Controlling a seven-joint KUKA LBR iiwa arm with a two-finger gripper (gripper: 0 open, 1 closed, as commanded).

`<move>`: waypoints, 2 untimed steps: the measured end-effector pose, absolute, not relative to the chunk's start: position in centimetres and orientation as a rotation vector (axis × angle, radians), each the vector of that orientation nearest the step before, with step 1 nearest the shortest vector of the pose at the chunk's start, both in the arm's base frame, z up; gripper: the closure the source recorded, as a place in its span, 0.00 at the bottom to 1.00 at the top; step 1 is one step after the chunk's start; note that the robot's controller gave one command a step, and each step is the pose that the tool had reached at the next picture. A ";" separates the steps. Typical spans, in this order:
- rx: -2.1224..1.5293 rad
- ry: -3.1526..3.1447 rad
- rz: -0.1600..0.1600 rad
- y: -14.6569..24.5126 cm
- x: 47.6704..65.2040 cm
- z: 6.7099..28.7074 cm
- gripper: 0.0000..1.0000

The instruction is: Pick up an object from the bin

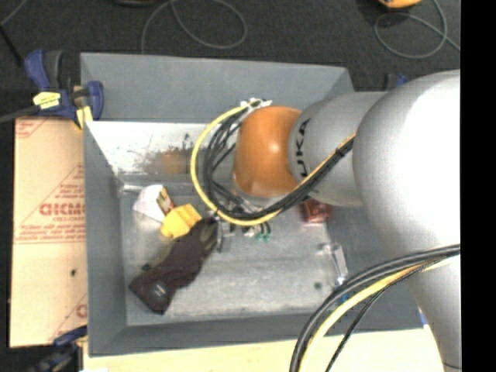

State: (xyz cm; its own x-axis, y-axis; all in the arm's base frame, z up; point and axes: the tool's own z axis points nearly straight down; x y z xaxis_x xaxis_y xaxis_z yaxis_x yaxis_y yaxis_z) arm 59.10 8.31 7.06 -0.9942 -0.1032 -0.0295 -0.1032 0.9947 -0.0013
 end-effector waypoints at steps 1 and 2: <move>-0.162 3.108 0.000 8.3 59.1 7.1 1.00; -0.185 3.098 -0.003 7.1 58.5 23.0 1.00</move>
Offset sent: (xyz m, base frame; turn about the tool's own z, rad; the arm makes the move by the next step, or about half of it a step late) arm -0.0080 -0.0100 0.1566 -0.0184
